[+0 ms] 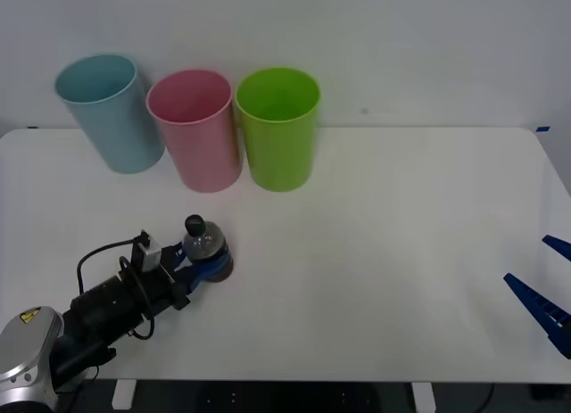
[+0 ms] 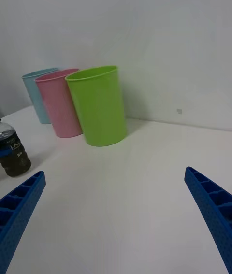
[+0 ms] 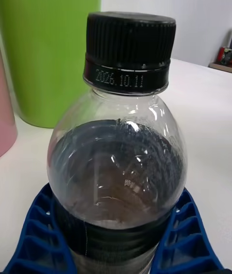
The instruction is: Grasp the object on the table and drop it into the matching bin: aluminum can to the light blue bin, PET bottle to the pink bin.
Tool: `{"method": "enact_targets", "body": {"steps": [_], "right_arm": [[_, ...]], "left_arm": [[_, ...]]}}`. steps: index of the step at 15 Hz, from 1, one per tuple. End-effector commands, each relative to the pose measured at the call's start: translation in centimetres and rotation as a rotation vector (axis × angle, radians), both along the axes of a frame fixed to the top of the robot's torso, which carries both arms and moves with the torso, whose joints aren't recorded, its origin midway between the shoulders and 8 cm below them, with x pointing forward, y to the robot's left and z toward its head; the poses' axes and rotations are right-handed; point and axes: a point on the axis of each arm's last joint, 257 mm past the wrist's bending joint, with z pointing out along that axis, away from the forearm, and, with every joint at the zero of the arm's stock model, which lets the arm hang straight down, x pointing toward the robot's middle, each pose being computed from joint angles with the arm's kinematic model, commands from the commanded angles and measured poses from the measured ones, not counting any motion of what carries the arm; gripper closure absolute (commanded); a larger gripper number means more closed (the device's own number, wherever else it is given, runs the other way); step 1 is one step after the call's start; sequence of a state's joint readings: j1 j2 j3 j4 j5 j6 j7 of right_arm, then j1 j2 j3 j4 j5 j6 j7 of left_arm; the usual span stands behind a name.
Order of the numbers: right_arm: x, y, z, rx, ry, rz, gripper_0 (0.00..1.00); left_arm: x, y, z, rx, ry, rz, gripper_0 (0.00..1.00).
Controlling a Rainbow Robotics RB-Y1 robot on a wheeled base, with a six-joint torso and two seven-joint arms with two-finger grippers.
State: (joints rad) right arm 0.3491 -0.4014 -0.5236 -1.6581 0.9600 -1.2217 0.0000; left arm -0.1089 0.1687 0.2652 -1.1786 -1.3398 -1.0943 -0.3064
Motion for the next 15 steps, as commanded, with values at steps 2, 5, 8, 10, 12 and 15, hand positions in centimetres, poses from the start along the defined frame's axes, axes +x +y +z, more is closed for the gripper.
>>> {"method": "enact_targets", "body": {"steps": [2,5,8,10,12,15], "right_arm": [[0.0,0.0,0.0,0.0,0.0,0.0,0.0],[0.0,0.0,0.0,0.0,0.0,0.0,0.0],[0.0,0.0,0.0,0.0,0.0,0.0,0.0],[0.0,0.0,0.0,0.0,0.0,0.0,0.0],[0.0,0.0,0.0,0.0,0.0,0.0,0.0],[0.0,0.0,0.0,0.0,0.0,0.0,0.0]], "left_arm": [[0.0,0.1,0.2,-0.008,-0.004,0.003,1.0],[0.3,1.7,1.5,-0.035,-0.025,0.031,1.0],[0.3,4.1,2.3,-0.037,-0.038,0.061,1.0],[0.2,5.2,3.0,-0.046,-0.044,0.068,1.0],[0.3,6.6,4.1,-0.049,-0.056,0.075,1.0],[0.3,8.9,6.2,-0.071,-0.062,0.087,1.0]]}}
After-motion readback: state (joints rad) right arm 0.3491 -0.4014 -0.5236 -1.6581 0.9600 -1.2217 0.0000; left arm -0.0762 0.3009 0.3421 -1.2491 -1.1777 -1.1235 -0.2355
